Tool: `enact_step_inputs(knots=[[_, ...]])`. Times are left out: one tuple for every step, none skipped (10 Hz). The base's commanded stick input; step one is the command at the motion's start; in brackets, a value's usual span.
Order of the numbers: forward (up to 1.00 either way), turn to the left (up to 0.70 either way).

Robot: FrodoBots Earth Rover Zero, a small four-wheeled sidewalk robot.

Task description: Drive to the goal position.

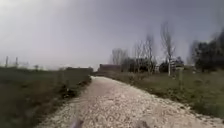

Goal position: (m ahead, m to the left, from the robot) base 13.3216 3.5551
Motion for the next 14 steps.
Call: enact_step_inputs(knots=[[1.00,0.00],[1.00,0.00],[1.00,0.00],[1.00,0.00],[1.00,0.00],[1.00,0.00],[1.00,0.00],[1.00,0.00],[1.00,0.00],[1.00,0.00],[1.00,0.00],[1.00,0.00],[1.00,0.00],[1.00,-0.01]])
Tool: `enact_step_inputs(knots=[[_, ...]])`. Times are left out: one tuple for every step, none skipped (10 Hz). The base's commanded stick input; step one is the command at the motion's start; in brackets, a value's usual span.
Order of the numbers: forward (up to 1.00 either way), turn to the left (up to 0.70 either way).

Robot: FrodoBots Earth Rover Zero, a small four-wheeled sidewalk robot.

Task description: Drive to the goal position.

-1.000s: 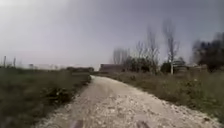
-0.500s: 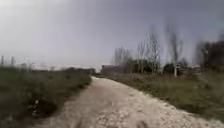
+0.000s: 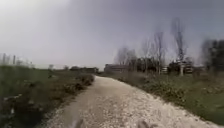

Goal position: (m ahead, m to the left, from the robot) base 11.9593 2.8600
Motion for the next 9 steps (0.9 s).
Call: enact_step_inputs(knots=[[1.00,-0.03],[1.00,-0.06],[1.00,-0.03],[1.00,0.00],[1.00,0.00],[1.00,0.00],[1.00,0.00],[1.00,0.00],[1.00,0.00]])
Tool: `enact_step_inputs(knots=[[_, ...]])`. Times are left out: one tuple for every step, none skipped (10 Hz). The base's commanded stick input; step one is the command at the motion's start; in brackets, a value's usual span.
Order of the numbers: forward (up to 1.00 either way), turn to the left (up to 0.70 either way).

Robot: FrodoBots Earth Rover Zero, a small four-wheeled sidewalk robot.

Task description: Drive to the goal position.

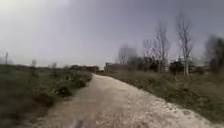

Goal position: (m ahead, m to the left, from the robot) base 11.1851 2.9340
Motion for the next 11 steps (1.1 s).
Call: enact_step_inputs(knots=[[1.00,0.00],[1.00,0.00],[1.00,0.00],[1.00,0.00],[1.00,0.00],[1.00,0.00],[1.00,0.00],[1.00,0.00],[1.00,0.00],[1.00,0.00],[1.00,0.00]])
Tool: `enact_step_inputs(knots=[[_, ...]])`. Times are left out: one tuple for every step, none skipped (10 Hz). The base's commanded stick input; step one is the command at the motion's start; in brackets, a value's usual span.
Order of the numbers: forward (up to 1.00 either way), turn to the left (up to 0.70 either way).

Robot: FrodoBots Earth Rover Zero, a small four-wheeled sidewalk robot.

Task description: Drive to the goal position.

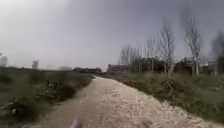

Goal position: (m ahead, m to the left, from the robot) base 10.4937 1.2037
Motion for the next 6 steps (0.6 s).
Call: enact_step_inputs(knots=[[1.00,0.00],[1.00,0.00],[1.00,0.00],[1.00,0.00],[1.00,0.00],[1.00,0.00]])
